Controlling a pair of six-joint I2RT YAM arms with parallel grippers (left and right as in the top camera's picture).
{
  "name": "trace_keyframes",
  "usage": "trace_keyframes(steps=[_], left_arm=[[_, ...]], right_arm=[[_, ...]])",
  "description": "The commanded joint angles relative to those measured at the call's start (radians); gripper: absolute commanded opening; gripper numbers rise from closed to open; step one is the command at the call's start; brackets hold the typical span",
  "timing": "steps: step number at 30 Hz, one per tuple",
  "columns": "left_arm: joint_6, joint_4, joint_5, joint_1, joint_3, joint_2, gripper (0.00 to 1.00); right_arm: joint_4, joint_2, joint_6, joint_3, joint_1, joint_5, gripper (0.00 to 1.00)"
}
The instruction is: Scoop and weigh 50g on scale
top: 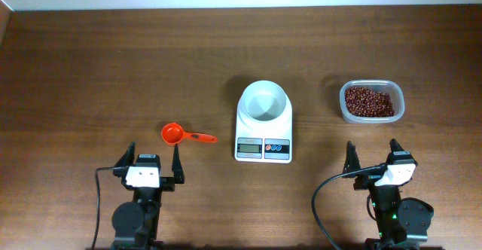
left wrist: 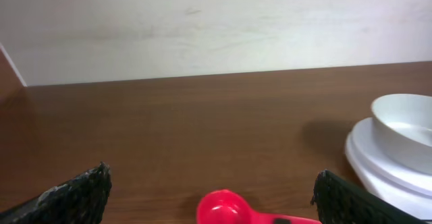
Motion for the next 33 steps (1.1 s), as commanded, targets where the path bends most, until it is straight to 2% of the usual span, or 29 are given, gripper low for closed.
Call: trace_keyframes(steps=[1,19,23,30,33], left_arm=[[0.087,0.008,-0.081,0.005,-0.005,0.001,0.99],[0.077,0.01,-0.014,0.005,-0.005,0.001,0.99],[0.066,0.002,0.075,0.005,-0.005,0.001,0.99],[-0.06,-0.014,0.106,0.005,0.009,0.001,0.99],[-0.066,-0.047,0.111,0.005,0.044,0.001,0.99]], right_arm=[[0.002,-0.01,0.005,-0.009,-0.001,0.005,0.99],[0.002,-0.01,0.005,-0.009,-0.001,0.005,0.99],[0.002,-0.01,0.005,-0.009,-0.001,0.005,0.99],[0.002,-0.01,0.005,-0.009,-0.001,0.005,0.99],[0.002,-0.01,0.005,-0.009,-0.001,0.005,0.99]])
